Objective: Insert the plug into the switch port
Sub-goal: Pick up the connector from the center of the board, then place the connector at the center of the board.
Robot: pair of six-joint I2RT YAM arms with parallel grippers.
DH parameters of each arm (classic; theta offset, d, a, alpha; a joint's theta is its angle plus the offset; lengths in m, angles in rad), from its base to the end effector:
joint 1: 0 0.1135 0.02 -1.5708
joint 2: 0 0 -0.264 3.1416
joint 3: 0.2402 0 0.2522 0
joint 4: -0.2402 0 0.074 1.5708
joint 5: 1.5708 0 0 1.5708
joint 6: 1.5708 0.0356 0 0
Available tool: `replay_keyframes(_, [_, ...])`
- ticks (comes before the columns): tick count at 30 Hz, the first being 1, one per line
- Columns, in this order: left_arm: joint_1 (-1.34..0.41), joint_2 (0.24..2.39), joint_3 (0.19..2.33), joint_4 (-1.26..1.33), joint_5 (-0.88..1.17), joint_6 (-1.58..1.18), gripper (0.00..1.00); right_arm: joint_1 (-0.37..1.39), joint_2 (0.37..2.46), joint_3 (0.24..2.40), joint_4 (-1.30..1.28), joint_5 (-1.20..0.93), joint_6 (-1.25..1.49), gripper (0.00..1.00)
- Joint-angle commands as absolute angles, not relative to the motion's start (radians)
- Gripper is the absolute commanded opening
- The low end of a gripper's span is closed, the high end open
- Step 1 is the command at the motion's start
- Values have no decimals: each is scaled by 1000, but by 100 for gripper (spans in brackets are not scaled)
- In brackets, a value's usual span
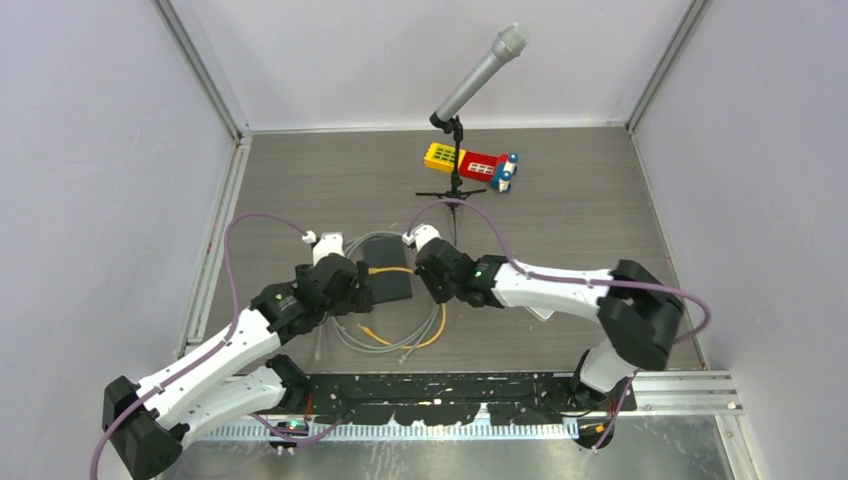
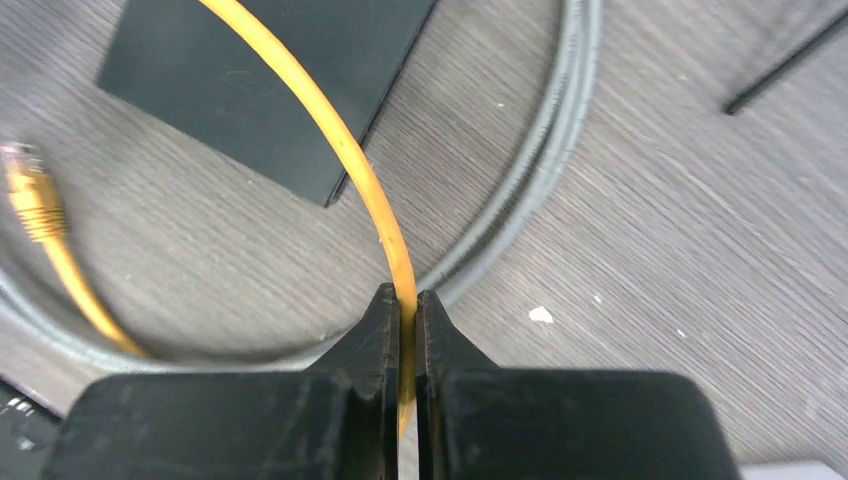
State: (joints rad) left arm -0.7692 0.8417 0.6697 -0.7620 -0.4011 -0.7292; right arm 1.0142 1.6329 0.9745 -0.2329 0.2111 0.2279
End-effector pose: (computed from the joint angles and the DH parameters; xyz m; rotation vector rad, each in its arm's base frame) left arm 0.1241 -0.1008 0.2417 -0.1131 2.4095 -0.1820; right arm 0.1834 0.2807 0.1899 -0.8557 2.3034 0.2935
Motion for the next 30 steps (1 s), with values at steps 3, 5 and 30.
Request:
replay_keyframes(3, [-736, 879, 657, -605, -407, -717, 99, 1039, 1414, 947, -374, 298, 266, 0])
replay_keyframes(5, [-726, 915, 649, -549, -379, -712, 99, 1041, 1364, 929, -412, 314, 289, 1])
replay_keyframes(30, [-653, 1160, 488, -271, -305, -733, 94, 1041, 1069, 1269, -1438, 1010, 895, 1])
